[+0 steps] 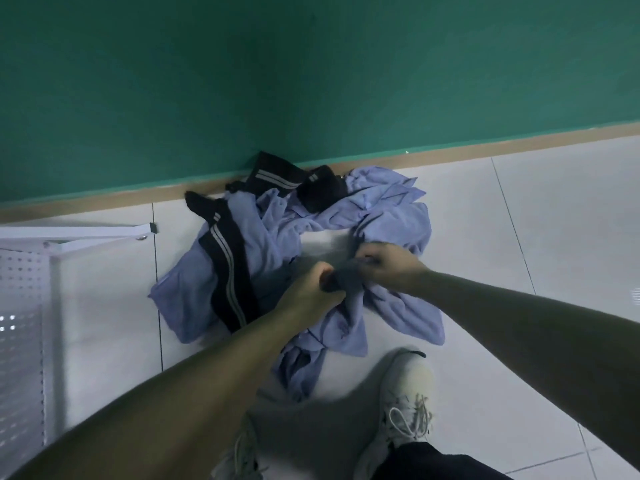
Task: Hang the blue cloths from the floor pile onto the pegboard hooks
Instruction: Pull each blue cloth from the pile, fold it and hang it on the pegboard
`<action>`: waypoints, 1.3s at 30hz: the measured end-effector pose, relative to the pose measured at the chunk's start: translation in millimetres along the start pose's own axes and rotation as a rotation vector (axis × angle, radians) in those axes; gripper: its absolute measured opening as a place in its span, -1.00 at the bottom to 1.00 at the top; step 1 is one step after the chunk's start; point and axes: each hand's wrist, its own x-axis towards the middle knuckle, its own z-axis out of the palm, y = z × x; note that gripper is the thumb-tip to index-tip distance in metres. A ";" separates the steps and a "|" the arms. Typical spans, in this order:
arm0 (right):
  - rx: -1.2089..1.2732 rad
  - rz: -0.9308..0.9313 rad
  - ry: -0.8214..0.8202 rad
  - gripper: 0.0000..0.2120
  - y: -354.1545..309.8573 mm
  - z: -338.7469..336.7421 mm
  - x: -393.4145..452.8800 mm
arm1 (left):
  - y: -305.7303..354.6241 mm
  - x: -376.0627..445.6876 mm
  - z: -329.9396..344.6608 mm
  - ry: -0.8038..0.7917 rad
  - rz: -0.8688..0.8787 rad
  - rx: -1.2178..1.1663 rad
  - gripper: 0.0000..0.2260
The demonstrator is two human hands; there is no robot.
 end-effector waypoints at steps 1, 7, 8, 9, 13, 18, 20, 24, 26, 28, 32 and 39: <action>0.072 -0.001 -0.007 -0.84 -5.9 -5.9 -3.2 | 7.9 -2.6 -2.4 0.004 0.022 -0.013 -0.64; 0.245 -0.087 0.071 -0.71 -55.6 -44.8 -40.1 | 51.4 -38.6 -27.2 0.229 0.090 0.029 -0.84; 0.240 -0.079 0.095 -0.72 -64.4 -54.9 -47.8 | 58.0 -46.7 -35.7 0.265 0.094 0.052 -0.83; 0.228 -0.071 0.114 -0.70 -73.2 -65.2 -56.7 | 65.0 -55.4 -44.6 0.290 0.120 0.073 -0.84; 0.180 -0.047 0.229 -0.66 -101.4 -101.6 -92.9 | 95.1 -93.2 -74.4 0.336 0.209 0.012 -0.83; 0.363 -0.231 0.457 -0.66 -144.8 -141.9 -145.1 | 146.8 -152.3 -102.4 0.419 0.326 -0.084 -0.89; 0.499 -0.271 0.520 -0.66 -164.8 -155.2 -163.8 | 164.7 -174.6 -107.2 0.453 0.392 -0.125 -0.89; 0.762 -0.263 0.574 -0.71 -189.6 -168.8 -195.7 | 188.4 -219.6 -113.8 0.459 0.485 -0.223 -0.87; 0.790 -0.278 0.603 -0.74 -202.0 -177.2 -215.0 | 198.2 -243.7 -120.1 0.422 0.478 -0.177 -0.65; 0.757 -0.321 0.640 -0.75 -215.9 -189.7 -235.7 | 208.5 -263.9 -124.9 0.405 0.501 -0.097 -0.59; 0.637 -0.423 0.648 -0.78 -244.2 -212.5 -277.2 | 236.0 -302.3 -129.4 0.452 0.599 -0.083 -0.81; 0.651 -0.571 0.686 -0.80 -273.8 -222.5 -339.5 | 272.1 -375.5 -128.5 0.455 0.680 -0.198 -0.77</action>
